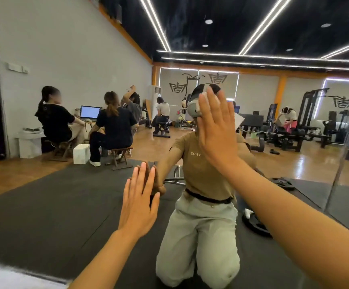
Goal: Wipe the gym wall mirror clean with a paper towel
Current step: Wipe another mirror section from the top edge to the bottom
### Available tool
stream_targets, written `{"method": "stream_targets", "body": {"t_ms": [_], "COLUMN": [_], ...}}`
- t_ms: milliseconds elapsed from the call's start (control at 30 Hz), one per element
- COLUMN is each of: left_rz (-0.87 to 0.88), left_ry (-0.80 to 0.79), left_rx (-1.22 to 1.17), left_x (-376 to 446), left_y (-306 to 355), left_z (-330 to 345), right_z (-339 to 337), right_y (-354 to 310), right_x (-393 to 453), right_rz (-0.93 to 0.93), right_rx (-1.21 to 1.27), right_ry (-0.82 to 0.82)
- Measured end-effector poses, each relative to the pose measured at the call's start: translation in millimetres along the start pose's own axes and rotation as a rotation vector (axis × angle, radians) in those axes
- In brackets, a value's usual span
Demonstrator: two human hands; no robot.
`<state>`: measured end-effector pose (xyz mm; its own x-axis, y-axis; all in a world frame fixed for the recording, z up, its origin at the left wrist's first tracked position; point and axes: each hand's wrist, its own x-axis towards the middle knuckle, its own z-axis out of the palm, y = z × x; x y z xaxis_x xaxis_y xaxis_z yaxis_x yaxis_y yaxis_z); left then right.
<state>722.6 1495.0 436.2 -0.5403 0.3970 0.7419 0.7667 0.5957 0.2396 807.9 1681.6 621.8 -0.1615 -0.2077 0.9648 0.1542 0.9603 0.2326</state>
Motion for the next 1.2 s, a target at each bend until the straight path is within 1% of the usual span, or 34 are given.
{"method": "stream_targets", "body": {"t_ms": [33,100,233,300,367,433,467,500,567,633,733,833,900,933,967,1033,1200], "left_rz": [0.013,0.021,0.004,0.009,0.012,0.029,0.04,0.047,0.049,0.044,0.037,0.026,0.023,0.027,0.026,0.006,-0.011], "left_ry": [-0.001,0.004,0.006,-0.025,-0.059,-0.069,-0.07,-0.068,-0.065,-0.065,-0.054,-0.006,0.017,0.026,0.036,0.052,0.06], "left_rx": [-0.004,-0.025,-0.068,-0.083,-0.089,-0.078,-0.071,-0.064,-0.058,-0.07,-0.081,-0.096,-0.118,-0.128,-0.136,-0.147,-0.138], "left_x": [-1,-5,-24,-37,-49,-60,-64,-66,-69,-69,-68,-63,-60,-59,-58,-57,-61], "left_y": [-2,-7,-20,-24,-24,-22,-19,-16,-10,-3,11,28,43,51,57,67,85], "left_z": [0,-1,7,15,24,32,36,39,41,45,50,57,64,67,70,75,87], "right_z": [6,18,30,31,27,19,16,13,8,2,-14,-31,-38,-39,-38,-33,-33], "right_y": [-9,-24,-48,-59,-63,-61,-57,-53,-44,-31,1,33,43,42,39,31,32], "right_x": [-18,-67,-178,-228,-271,-294,-295,-290,-267,-230,-162,-101,-89,-93,-103,-140,-259], "right_rz": [-0.044,-0.172,-0.369,-0.477,-0.63,-0.737,-0.763,-0.77,-0.734,-0.635,-0.425,-0.156,0.0,0.047,0.058,0.005,-0.126], "right_rx": [0.018,0.049,-0.002,-0.05,-0.142,-0.211,-0.223,-0.215,-0.168,-0.112,-0.048,-0.1,-0.081,-0.043,-0.008,0.03,-0.003], "right_ry": [-0.027,-0.132,-0.293,-0.413,-0.575,-0.702,-0.709,-0.681,-0.579,-0.461,-0.296,-0.182,-0.135,-0.126,-0.129,-0.167,-0.324]}}
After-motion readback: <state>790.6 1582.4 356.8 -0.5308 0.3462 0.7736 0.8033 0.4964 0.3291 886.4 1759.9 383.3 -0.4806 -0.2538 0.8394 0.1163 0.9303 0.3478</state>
